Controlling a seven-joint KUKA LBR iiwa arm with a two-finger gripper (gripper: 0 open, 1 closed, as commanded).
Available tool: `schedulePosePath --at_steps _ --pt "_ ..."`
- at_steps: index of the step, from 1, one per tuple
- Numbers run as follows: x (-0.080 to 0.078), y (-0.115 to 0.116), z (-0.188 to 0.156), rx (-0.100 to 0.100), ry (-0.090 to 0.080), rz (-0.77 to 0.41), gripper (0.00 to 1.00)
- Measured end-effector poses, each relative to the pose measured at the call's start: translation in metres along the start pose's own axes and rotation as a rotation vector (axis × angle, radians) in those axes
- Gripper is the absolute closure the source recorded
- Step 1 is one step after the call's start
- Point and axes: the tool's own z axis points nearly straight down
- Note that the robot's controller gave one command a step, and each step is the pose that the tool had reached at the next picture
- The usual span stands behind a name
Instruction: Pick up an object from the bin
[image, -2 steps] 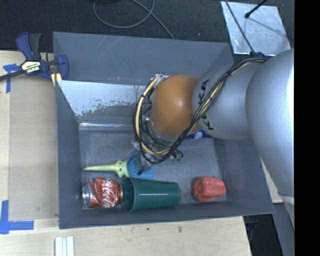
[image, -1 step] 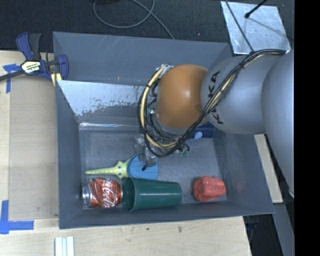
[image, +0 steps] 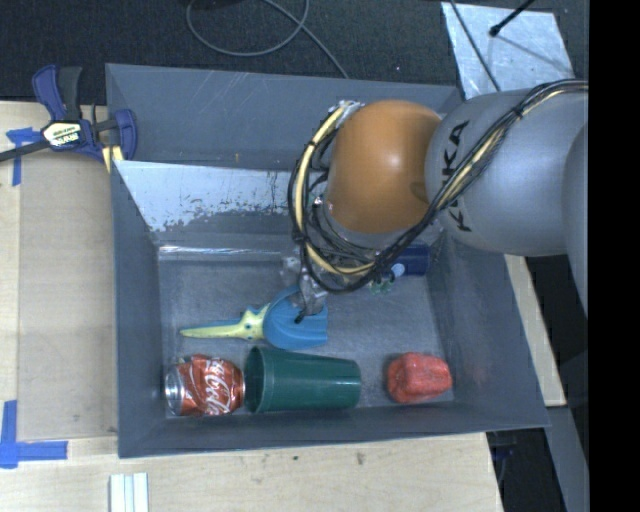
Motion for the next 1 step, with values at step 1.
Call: schedulePosePath --at_steps 1 --pt "-0.0011 -0.0017 -0.0099 0.000 0.004 0.002 1.00"
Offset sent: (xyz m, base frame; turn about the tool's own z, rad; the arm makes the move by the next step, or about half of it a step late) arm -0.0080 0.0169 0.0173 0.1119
